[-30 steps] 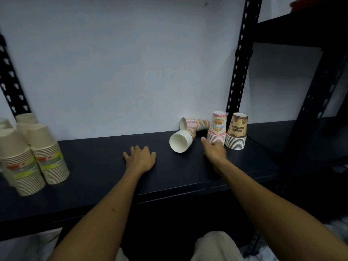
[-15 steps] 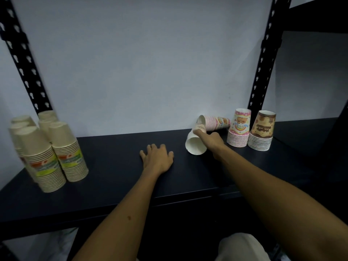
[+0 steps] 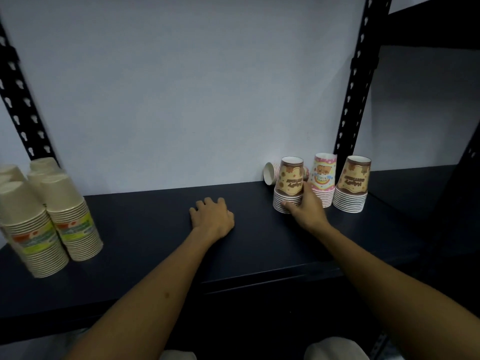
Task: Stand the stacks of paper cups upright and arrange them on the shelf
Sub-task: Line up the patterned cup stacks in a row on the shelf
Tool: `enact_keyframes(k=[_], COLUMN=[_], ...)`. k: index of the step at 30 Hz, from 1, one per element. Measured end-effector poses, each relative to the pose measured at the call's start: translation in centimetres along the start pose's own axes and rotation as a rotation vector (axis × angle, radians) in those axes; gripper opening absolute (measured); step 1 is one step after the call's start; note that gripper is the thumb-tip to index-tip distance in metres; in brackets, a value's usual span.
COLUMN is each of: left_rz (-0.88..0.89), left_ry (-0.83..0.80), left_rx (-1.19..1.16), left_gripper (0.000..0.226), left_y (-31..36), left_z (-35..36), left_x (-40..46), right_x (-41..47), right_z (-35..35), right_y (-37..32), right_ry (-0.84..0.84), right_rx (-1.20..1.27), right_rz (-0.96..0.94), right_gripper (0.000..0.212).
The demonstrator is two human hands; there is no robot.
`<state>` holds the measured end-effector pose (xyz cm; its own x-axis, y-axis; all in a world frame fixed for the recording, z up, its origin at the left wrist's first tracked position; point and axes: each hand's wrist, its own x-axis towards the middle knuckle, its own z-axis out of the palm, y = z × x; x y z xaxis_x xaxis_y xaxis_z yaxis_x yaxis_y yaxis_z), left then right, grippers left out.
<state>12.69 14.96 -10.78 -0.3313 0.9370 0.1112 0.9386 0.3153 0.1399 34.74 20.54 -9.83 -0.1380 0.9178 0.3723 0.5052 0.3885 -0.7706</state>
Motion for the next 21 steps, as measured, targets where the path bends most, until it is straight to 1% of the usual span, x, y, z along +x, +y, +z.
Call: enact_keyframes(k=[5,8,11,14,17,18,19,20,21], left_rz=[0.129,0.228,0.293,0.334,0.401,0.422,0.44,0.459,0.483], left_ry=[0.098,0.147,0.21,0.223,0.228,0.236,0.254,0.286,0.334], left_rx=[-0.064,-0.127,-0.202,-0.256,-0.248,-0.229,-0.213,-0.208,-0.212], left_gripper=[0.03,0.029,0.043,0.061,0.082,0.085,0.083,0.074,0.061], left_y=[2.9,4.4,5.5,6.7,8.0,8.4,8.7,8.8,8.9], left_z=[0.9,1.6,2.3,2.4,1.9,1.7,1.6,1.5,1.4], left_x=[2.4,4.9,7.5,10.0,12.5,13.3,14.0,14.6,15.1], right_x=[0.4,0.7,0.9,1.2,1.5,1.5,1.5,1.5,1.5], right_z=[1.5,1.6,1.6,1.8,2.0,2.0,2.0,2.0,2.0], right_y=[0.9,1.4,1.7,2.2,2.6,2.7,2.7,2.7,2.8], right_ry=[0.064,0.098,0.148,0.167,0.18,0.184,0.186,0.187,0.187], right_rx=[-0.057,-0.064,-0.048,-0.051,-0.039,-0.034,-0.027,-0.02,-0.015], right_rz=[-0.009,0.005,0.025,0.035,0.014,0.005,-0.001,-0.003,-0.005], right_gripper=[0.048,0.05,0.056,0.057,0.057,0.057,0.057,0.057,0.056])
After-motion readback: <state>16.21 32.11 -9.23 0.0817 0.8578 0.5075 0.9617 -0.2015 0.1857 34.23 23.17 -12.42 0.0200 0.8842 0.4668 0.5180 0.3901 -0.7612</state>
